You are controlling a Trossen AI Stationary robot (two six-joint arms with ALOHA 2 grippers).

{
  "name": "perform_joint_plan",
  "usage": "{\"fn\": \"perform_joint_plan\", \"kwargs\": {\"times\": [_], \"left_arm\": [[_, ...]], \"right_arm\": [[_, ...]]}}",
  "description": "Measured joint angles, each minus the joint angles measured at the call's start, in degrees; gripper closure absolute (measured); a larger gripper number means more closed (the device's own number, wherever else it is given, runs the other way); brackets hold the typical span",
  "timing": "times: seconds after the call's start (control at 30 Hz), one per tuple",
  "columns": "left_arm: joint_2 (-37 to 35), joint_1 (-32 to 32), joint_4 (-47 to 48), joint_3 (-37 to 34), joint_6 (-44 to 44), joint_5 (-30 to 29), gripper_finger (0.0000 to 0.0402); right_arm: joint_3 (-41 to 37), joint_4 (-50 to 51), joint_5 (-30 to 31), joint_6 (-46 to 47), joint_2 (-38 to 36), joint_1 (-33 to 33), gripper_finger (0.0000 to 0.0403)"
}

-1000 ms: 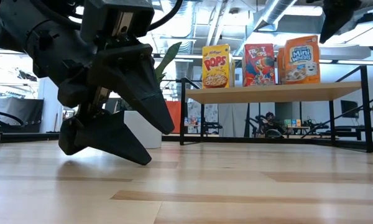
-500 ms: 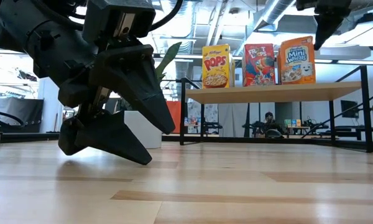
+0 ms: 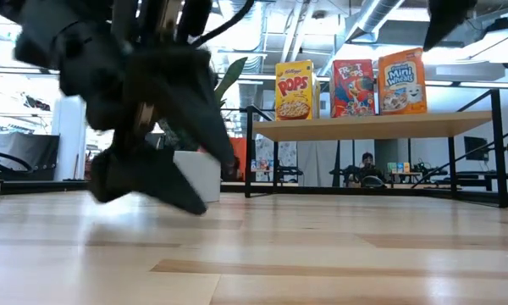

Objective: Stack cereal on shelf
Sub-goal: Put the orange cereal box on the shelf aligned with the other orange cereal boxes

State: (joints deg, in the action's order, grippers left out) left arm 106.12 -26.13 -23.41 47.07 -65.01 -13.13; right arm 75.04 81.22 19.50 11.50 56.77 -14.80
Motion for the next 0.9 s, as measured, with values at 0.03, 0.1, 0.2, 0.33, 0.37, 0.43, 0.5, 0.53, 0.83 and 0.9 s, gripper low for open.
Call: {"fn": "perform_joint_plan", "kwargs": {"times": [0.03,0.1,0.2,0.33,0.37,0.43,0.5,0.53,0.83,0.9], "left_arm": [[-0.6,0.6,-0.1,0.0,0.6,2.2,0.0152],[-2.6,2.2,0.1,0.0,2.2,6.1,0.0152],[-7.4,4.3,0.8,0.0,6.2,9.0,0.0152],[-17.1,5.4,2.7,0.0,17.0,6.1,0.0152],[-20.1,5.4,3.5,0.0,19.9,4.4,0.0152],[-26.4,5.0,6.4,0.0,24.9,-1.2,0.0152],[-32.4,4.4,9.3,0.0,28.2,-9.3,0.0152],[-35.1,3.9,11.3,0.0,29.8,-14.1,0.0152],[-51.1,-1.0,26.7,0.0,32.4,-37.0,0.0152],[-52.1,-1.9,29.0,0.0,31.3,-38.3,0.0152]], "right_arm": [[1.3,-0.2,-0.7,0.0,-0.4,0.4,0.0368],[3.9,-1.5,-3.3,0.0,-1.5,1.5,0.0361],[6.6,-6.3,-8.0,0.0,-4.8,3.6,0.0357],[6.9,-12.1,-10.4,-0.7,-10.6,7.7,0.0359],[6.9,-12.0,-10.0,-0.1,-11.9,8.5,0.0361],[6.8,-11.2,-8.1,3.1,-14.8,9.7,0.0368],[5.4,-13.4,-7.9,5.3,-18.2,10.7,0.0375],[4.0,-15.2,-8.0,6.5,-19.8,11.2,0.0379],[-17.6,-21.8,-8.9,15.9,-26.7,13.1,0.0373],[-21.1,-24.8,-9.1,15.9,-26.4,13.6,0.0363]]}}
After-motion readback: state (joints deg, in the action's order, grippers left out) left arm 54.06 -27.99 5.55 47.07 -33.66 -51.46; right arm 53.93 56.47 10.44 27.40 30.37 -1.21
